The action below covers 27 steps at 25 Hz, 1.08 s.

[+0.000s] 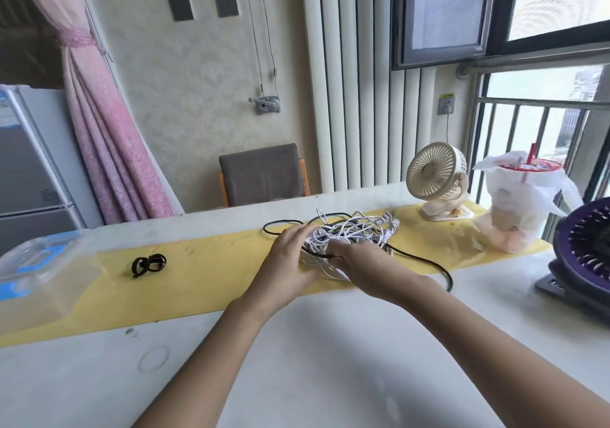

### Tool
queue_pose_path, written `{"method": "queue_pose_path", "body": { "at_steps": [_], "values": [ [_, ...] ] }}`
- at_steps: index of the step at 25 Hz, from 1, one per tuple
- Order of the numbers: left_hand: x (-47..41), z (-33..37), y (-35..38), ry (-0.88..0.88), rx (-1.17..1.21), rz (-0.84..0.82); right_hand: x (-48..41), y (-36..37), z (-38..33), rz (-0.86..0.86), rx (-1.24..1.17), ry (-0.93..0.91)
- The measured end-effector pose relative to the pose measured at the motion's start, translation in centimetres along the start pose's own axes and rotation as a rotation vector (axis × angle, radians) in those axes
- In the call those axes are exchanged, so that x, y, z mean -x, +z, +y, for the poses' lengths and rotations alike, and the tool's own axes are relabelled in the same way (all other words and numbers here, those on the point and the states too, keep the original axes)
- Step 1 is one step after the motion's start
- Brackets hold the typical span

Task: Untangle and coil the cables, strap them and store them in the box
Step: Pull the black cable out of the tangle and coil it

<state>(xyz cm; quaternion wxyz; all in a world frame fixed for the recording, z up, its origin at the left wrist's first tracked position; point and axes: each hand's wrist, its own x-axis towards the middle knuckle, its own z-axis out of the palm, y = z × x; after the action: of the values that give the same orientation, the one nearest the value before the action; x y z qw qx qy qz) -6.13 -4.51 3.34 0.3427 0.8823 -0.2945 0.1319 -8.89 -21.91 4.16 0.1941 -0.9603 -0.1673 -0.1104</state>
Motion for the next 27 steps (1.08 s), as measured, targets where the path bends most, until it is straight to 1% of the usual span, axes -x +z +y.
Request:
{"method": "queue_pose_path", "body": {
  "at_steps": [1,2,4,6,8,11,13,15,17,19,20,22,24,25,27],
  "values": [
    [-0.6,0.5,0.2,0.079,-0.042,-0.027,0.2,-0.8,-0.6,0.002,0.035,-0.038],
    [-1.0,0.9,0.2,0.108,-0.048,-0.047,0.3,-1.6,-0.9,0.023,0.061,-0.062],
    [-1.7,1.7,-0.6,0.085,0.041,-0.052,0.3,-3.3,-0.6,0.118,0.051,-0.064],
    [-2.3,2.8,-2.4,0.081,0.082,0.051,-0.3,-4.2,1.1,0.235,-0.021,0.018],
    [-3.1,3.5,-4.9,0.065,0.139,0.166,-1.3,-4.3,3.9,0.306,-0.107,0.158],
    [-3.7,3.6,-9.0,-0.044,0.341,0.299,-2.2,-2.4,7.7,0.299,-0.196,0.321],
    [-3.5,3.2,-11.4,-0.109,0.453,0.354,-2.7,-1.0,9.1,0.309,-0.2,0.359],
    [-2.5,2.2,-13.4,-0.184,0.508,0.423,-3.6,-0.2,9.1,0.305,-0.13,0.326],
    [-1.6,1.2,-15.0,-0.241,0.619,0.536,-4.4,-0.2,8.5,0.271,0.003,0.282],
    [-0.8,0.1,-16.1,-0.272,0.716,0.671,-5.2,-0.7,7.7,0.247,0.1,0.306],
    [-0.6,-0.6,-16.3,-0.292,0.723,0.725,-5.6,-1.2,7.4,0.24,0.129,0.335],
    [-0.4,-2.4,-16.1,-0.352,0.651,0.767,-6.5,-2.7,6.2,0.225,0.147,0.368],
    [-0.3,-4.3,-15.6,-0.45,0.444,0.712,-7.7,-5.2,4.6,0.229,0.11,0.365],
    [-0.2,-4.8,-15.2,-0.514,0.31,0.644,-8.3,-6.5,3.5,0.238,0.085,0.354],
    [-0.2,-5.4,-14.1,-0.647,0.046,0.43,-9.7,-9.6,1.6,0.294,0.049,0.305]
  ]
}}
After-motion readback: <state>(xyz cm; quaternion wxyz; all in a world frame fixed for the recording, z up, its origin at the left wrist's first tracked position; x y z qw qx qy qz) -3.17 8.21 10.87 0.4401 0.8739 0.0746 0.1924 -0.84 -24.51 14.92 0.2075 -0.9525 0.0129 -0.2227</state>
